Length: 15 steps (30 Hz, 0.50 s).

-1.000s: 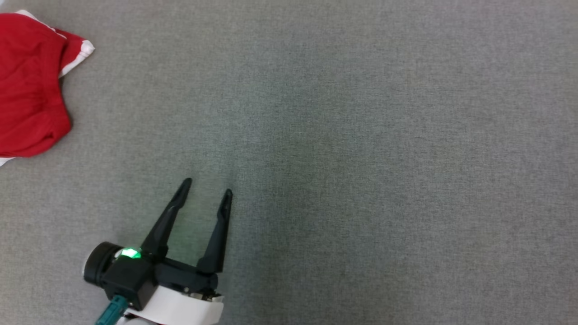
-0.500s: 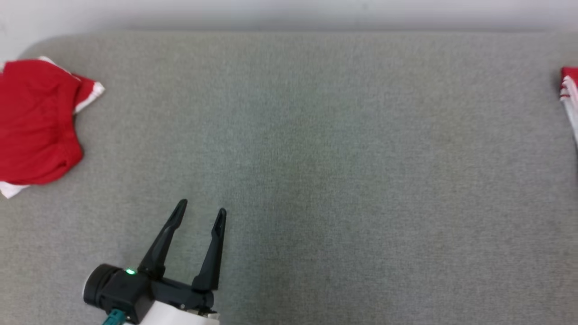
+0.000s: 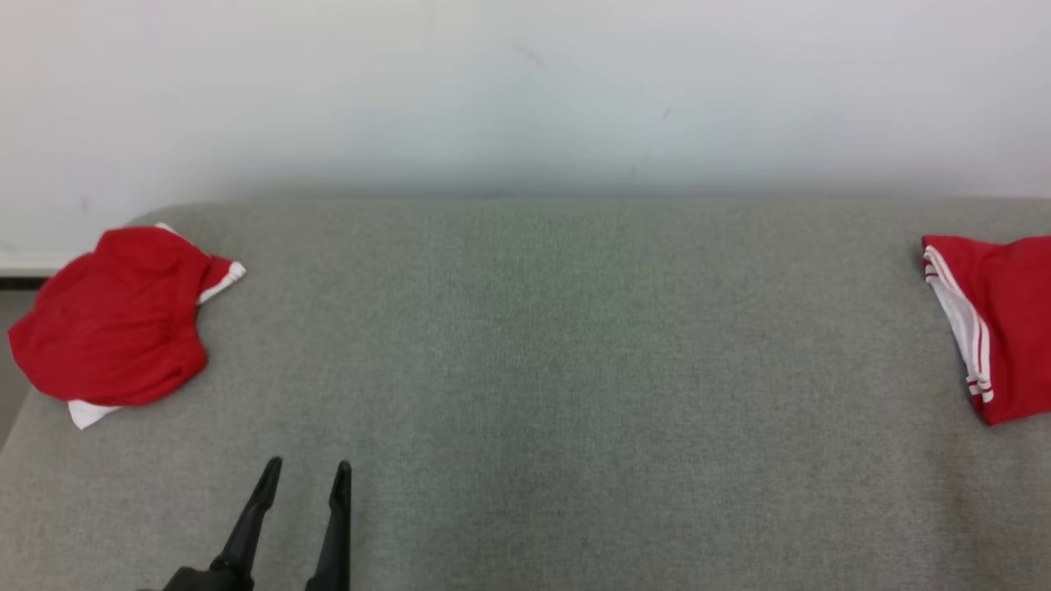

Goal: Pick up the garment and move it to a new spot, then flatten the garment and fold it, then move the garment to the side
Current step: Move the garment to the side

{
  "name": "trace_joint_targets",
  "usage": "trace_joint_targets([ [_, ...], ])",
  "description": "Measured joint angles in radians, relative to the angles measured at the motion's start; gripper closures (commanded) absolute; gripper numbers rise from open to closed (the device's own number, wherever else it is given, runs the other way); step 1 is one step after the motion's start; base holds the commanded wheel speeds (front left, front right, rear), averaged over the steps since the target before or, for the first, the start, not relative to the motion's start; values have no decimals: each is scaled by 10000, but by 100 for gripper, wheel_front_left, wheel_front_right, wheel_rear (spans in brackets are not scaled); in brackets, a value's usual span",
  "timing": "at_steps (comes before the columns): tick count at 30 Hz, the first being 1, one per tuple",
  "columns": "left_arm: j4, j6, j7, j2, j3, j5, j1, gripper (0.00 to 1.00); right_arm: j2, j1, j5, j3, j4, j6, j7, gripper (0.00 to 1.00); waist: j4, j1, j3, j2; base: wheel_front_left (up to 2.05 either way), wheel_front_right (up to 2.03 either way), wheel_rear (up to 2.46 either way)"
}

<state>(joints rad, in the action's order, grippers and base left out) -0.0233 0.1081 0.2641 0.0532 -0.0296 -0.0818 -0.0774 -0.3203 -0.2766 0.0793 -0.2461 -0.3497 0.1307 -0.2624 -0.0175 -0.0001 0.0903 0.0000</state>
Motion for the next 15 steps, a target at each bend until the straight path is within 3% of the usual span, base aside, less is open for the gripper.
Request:
trace_joint_targets([
  [8,449,2,0,-21,190,8,-777,0,1860,2619,-297,117,1858,0,0,0,-79,-1,-883,0,0,0,0],
  [15,894,12,0,-35,12,-27,-1105,0,2585,3944,-510,284,2182,0,0,0,-103,-1,-1302,1,0,0,0],
])
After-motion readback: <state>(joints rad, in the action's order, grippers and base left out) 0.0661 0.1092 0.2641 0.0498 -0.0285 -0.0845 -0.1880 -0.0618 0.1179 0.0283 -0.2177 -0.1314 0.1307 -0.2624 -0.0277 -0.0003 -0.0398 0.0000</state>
